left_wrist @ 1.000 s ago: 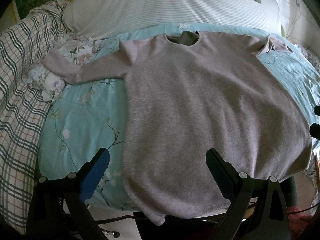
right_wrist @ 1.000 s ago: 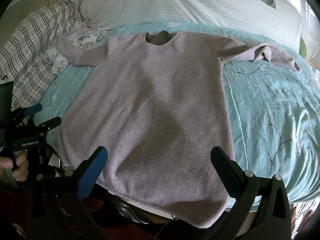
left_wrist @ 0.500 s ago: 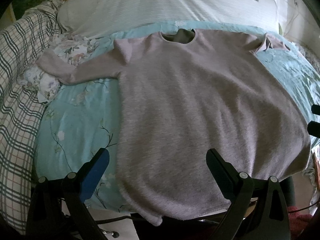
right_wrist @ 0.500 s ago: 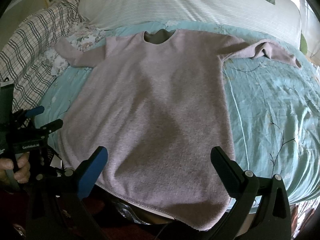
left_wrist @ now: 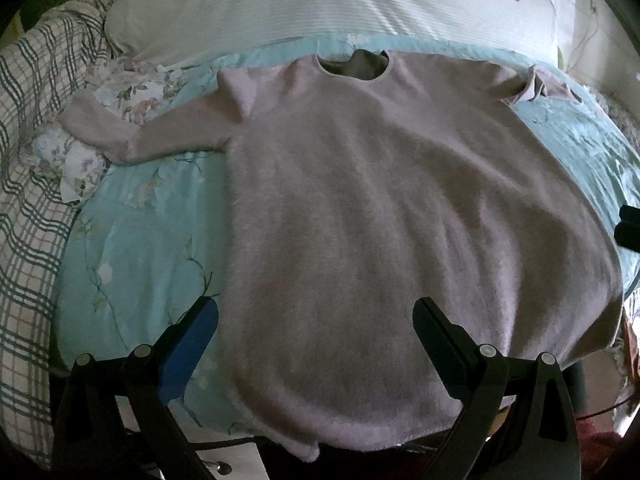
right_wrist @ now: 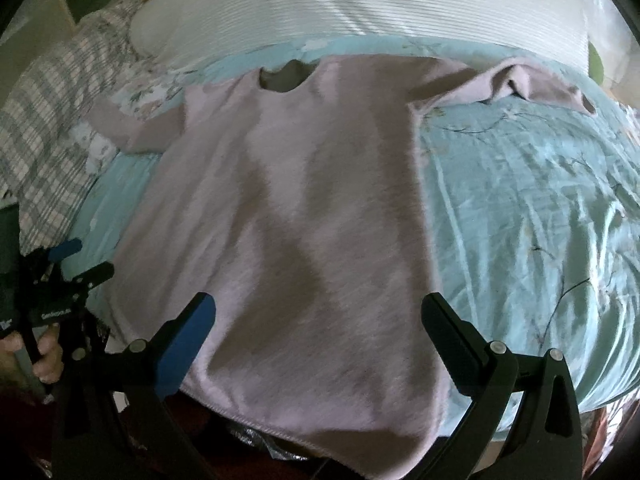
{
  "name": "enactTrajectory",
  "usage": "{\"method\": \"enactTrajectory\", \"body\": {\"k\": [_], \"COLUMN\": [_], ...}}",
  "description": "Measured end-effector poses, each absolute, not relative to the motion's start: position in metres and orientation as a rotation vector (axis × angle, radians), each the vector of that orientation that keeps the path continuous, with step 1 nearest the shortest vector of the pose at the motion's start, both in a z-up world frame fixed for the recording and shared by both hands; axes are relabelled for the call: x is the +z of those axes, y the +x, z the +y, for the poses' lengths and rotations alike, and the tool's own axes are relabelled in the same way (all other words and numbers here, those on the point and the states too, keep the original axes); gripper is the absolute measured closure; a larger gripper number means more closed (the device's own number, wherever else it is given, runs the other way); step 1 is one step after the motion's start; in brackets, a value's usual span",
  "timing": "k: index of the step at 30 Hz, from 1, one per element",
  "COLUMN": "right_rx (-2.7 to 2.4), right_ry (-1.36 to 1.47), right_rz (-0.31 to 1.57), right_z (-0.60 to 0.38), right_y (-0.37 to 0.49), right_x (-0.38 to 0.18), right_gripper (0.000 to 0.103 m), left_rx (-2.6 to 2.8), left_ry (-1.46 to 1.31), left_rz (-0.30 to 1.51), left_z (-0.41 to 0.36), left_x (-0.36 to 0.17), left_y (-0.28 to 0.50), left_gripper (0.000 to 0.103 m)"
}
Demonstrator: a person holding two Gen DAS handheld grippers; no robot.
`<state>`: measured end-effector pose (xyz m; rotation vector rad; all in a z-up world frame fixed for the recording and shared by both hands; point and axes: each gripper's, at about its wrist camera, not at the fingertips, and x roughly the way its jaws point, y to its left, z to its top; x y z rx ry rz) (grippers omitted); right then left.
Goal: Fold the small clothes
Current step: 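Grasp the sweater sleeve cuff with the right gripper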
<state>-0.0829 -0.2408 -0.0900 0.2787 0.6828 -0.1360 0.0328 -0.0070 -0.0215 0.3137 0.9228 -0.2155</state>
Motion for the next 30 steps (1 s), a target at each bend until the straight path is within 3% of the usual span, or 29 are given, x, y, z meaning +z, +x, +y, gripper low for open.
{"method": "enactTrajectory", "body": {"k": [15,24,30], "right_rx": [-0.321,-0.523,-0.670], "right_ry": [0.470,0.669,0.761], "right_rz": [0.548,0.431,0.446], "right_z": [-0.417,-0.571,-0.646], "right_y": [-0.027,0.041,0.088], "right_x": [-0.051,-0.022,-0.020], "right_gripper": [0.001,0.001,0.001], "left_rx": [-0.233,-0.255,-0.258], "left_ry": [0.297,0.301,0.301], "left_rz": [0.962,1.019,1.080], "left_z": [-0.024,-0.044,-0.055], "left_x": [-0.032,-0.051,-0.070], "left_y": [0.088,0.124,0.147], "left_gripper": [0.005,0.005,0.005]}}
